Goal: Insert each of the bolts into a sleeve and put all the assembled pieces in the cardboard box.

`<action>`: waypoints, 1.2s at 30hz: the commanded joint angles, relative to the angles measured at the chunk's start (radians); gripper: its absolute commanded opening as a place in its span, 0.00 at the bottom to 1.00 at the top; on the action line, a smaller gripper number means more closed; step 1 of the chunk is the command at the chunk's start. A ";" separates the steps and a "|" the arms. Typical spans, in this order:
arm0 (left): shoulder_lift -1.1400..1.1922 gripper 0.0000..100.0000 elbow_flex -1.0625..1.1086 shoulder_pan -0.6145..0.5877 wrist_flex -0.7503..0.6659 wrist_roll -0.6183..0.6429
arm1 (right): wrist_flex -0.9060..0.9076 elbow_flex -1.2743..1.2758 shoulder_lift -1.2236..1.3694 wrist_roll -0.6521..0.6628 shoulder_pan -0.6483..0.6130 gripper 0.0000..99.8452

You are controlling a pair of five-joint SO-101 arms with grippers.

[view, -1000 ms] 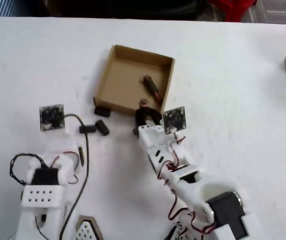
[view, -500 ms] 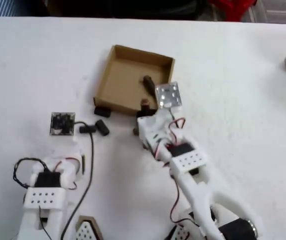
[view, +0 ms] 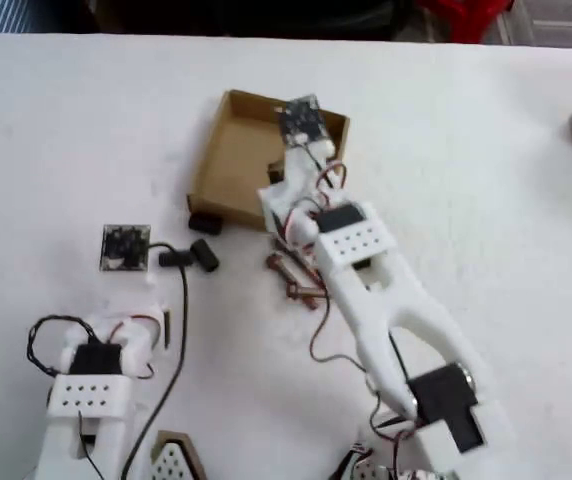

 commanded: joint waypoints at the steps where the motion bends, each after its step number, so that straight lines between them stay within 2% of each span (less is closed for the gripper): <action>1: -0.013 0.03 -0.008 -0.007 0.006 -0.008 | 0.136 -0.315 0.117 0.043 0.025 0.02; 13: -0.013 0.03 -0.008 -0.007 0.008 -0.009 | 0.541 -1.007 0.585 0.242 0.061 0.02; 20: -0.013 0.03 -0.002 -0.007 0.000 -0.009 | 0.699 -1.321 0.860 0.249 0.065 0.02; 27: -0.013 0.03 -0.002 -0.007 0.000 -0.009 | 0.809 -1.576 1.075 0.249 0.059 0.19; 32: -0.013 0.03 -0.002 -0.007 -0.011 -0.009 | 0.931 -1.754 1.136 0.249 0.059 0.14; 36: -0.013 0.03 0.002 -0.012 -0.034 -0.009 | 1.130 -1.924 1.135 0.262 0.059 0.13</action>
